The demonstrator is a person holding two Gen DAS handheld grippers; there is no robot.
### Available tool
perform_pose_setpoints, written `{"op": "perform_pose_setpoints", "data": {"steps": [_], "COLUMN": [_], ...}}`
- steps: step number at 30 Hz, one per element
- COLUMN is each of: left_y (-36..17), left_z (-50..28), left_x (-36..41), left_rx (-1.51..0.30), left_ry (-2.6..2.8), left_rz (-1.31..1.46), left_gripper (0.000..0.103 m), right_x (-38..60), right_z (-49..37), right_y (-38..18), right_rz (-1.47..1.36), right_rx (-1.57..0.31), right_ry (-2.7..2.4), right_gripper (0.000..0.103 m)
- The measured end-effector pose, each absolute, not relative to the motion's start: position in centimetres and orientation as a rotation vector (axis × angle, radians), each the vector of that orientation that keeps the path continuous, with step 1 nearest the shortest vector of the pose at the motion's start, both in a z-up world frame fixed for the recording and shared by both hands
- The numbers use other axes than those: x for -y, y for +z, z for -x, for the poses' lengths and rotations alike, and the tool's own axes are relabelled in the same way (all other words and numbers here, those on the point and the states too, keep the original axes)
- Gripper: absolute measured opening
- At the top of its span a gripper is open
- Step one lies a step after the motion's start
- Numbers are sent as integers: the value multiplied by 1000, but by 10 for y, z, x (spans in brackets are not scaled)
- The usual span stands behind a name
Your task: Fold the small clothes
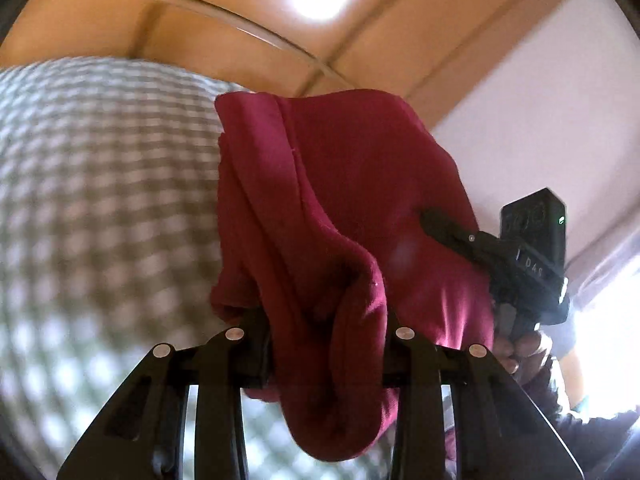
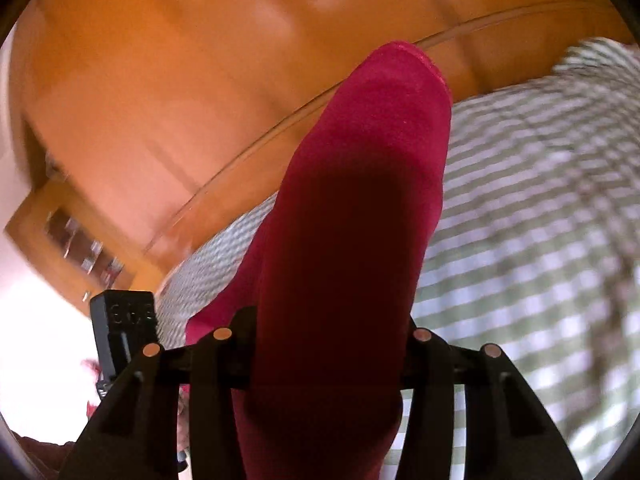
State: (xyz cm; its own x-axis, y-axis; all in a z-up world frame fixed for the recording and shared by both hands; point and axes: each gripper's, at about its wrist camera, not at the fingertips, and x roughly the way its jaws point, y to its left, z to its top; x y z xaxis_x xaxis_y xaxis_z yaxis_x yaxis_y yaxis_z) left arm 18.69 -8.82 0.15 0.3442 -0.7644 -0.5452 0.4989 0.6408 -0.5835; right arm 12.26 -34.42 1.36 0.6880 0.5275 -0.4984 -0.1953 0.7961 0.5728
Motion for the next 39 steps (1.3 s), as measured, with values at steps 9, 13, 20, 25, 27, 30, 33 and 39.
{"op": "perform_pose_setpoints", "data": {"steps": [9, 13, 20, 25, 27, 30, 33, 39], "left_y": [9, 42, 31, -21, -21, -15, -1, 17], "left_z": [-195, -178, -195, -236, -239, -233, -215, -179], "left_x": [196, 179, 212, 199, 193, 185, 173, 161], "left_rx": [-834, -640, -641, -800, -806, -801, -777, -733], "left_ry": [-529, -388, -405, -371, -393, -407, -378, -313], "left_rz": [-20, 11, -118, -44, -13, -10, 1, 16], "left_gripper": [67, 67, 67, 73, 73, 73, 75, 80], "right_x": [436, 438, 416, 414, 414, 414, 404, 378], "right_z": [-108, -79, -155, -201, -196, -175, -142, -84], "right_y": [-32, 4, 22, -12, -8, 7, 23, 17], "right_rz": [-561, -526, -544, -553, -555, -556, -515, -382], "right_rx": [-784, -630, -691, -768, -752, -709, -676, -716], "right_ry": [172, 117, 96, 61, 67, 74, 74, 28], "right_gripper": [79, 77, 65, 64, 65, 69, 71, 63]}}
